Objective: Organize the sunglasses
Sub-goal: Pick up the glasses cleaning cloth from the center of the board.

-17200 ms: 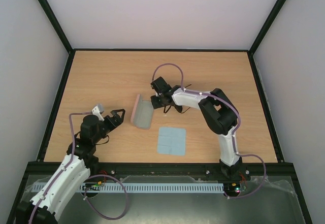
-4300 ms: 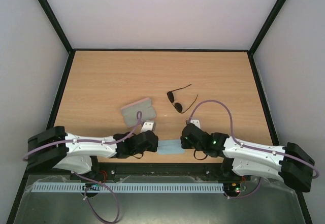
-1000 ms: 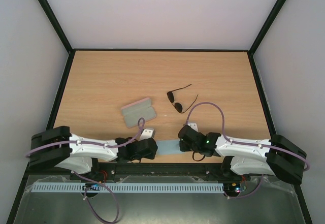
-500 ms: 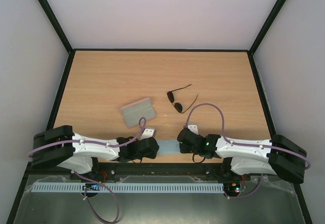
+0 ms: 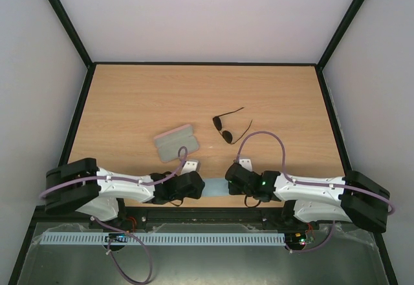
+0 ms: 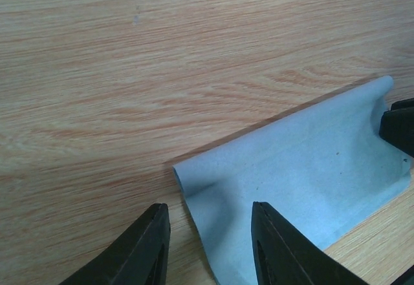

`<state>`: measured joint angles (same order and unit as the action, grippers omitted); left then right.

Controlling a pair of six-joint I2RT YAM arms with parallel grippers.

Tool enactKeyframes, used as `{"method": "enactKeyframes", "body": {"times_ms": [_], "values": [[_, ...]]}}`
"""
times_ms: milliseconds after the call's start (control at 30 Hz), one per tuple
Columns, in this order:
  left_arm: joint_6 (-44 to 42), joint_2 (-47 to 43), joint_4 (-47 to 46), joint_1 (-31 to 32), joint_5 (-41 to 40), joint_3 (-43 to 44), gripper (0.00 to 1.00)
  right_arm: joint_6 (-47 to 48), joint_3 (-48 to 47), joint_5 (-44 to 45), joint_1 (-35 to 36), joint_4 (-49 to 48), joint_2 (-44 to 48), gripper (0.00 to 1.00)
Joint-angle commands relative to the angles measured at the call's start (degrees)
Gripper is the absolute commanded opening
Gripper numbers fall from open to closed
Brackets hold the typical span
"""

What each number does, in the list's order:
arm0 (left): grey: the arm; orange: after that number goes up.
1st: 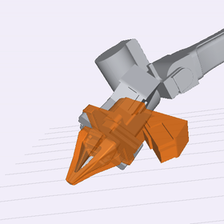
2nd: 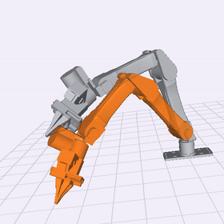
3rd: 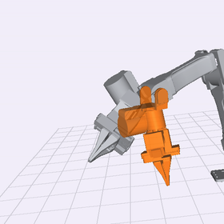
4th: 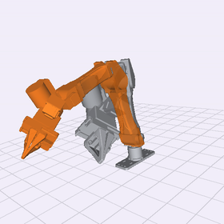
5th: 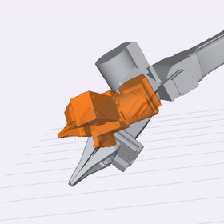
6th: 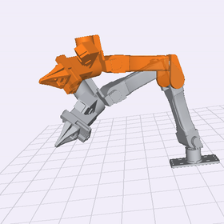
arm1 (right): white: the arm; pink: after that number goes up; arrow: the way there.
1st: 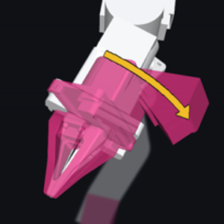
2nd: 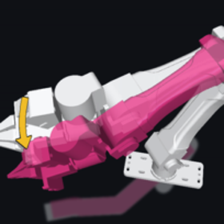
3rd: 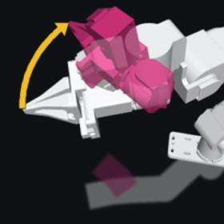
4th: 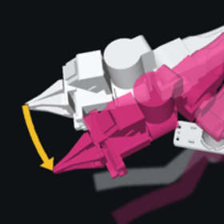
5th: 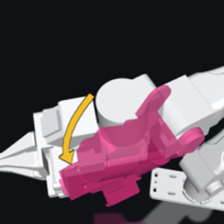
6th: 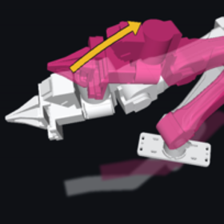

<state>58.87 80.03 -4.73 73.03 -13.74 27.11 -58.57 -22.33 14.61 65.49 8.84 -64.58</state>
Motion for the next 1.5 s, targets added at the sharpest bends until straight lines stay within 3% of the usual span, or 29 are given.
{"method": "enactKeyframes", "body": {"times_ms": [0,400,833,900,1033,1100,1333,1467], "values": [[-0.7,2.0,0.8,-0.3,0.7,0.1,0.37,-1.1,2.1,-0.5,0.6,3.4,-2.7,0.16],[0.0,-0.6,1.0,-0.3,0.9,-2.0,0.34,-1.4,1.8,-0.5,1.7,1.5,-4.9,0.05],[1.5,1.3,-0.2,0.2,2.5,-3.5,0.23,-1.2,1.7,-0.4,1.7,1.0,-5.3,0.04],[2.3,1.3,-0.4,0.5,2.6,-4.1,0.27,-1.2,1.7,-0.3,1.7,1.0,-5.2,0.04],[3.3,0.1,0.8,0.8,1.7,-4.8,0.54,-1.1,1.8,-0.5,1.7,0.8,-5.2,0.04],[3.7,-1.0,2.3,0.9,0.7,-4.7,0.6,-1.1,1.8,-0.5,1.7,0.7,-5.2,0.04],[4.7,-3.8,5.0,1.3,-0.6,-5.0,0.62,-1.1,1.8,-0.5,1.7,0.7,-5.2,0.04],[6.1,-4.0,4.8,2.5,-0.7,-5.4,0.56,-1.1,1.8,-0.5,1.7,0.4,-5.3,0.04]]}}
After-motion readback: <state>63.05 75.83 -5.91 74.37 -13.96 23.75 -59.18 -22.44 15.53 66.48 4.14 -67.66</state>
